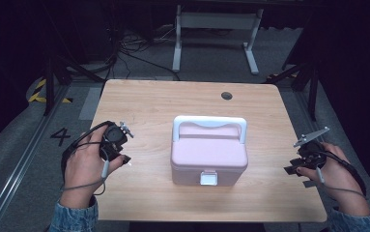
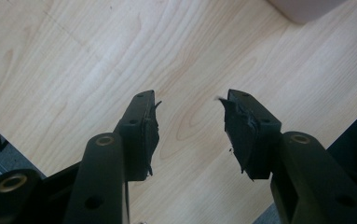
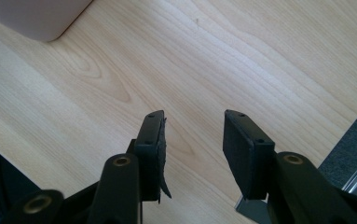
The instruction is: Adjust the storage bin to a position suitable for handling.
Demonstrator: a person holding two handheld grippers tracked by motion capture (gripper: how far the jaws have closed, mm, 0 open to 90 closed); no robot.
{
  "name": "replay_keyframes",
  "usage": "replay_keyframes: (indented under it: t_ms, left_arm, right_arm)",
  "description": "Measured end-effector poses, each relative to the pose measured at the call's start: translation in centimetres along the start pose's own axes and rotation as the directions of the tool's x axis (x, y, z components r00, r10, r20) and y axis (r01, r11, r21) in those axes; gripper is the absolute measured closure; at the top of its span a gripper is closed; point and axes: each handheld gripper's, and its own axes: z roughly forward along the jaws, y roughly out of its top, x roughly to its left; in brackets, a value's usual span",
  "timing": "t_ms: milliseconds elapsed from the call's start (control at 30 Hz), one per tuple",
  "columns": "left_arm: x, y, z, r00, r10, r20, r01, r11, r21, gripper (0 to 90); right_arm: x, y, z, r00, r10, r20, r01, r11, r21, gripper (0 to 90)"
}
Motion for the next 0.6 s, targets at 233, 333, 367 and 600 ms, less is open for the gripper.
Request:
replay_keyframes:
  t_ms: [233, 333, 367, 600]
  left_arm:
    - [-0.6, 1.4, -1.2, 0.9992, 0.016, 0.035, -0.014, 0.9985, -0.053, 55.2]
    - [-0.7, 2.3, -1.8, 0.9983, 0.022, 0.055, -0.016, 0.9951, -0.098, 58.5]
    - [-0.8, 2.9, -1.9, 0.9975, 0.034, 0.063, -0.028, 0.9950, -0.096, 58.8]
    - [-1.2, 4.9, -3.0, 0.9935, 0.072, 0.089, -0.057, 0.9858, -0.158, 54.3]
  right_arm:
    - [-0.1, 0.0, 0.1, 0.9999, 0.005, 0.011, -0.005, 1.000, -0.019, 60.8]
    - [-0.1, -0.1, 0.0, 0.9998, 0.000, 0.020, 0.001, 0.999, -0.032, 60.9]
    - [0.0, -0.2, -0.1, 0.9998, 0.001, 0.022, 0.000, 0.999, -0.042, 61.0]
    - [0.0, -0.4, -0.2, 0.9997, 0.002, 0.026, -0.001, 0.999, -0.052, 60.1]
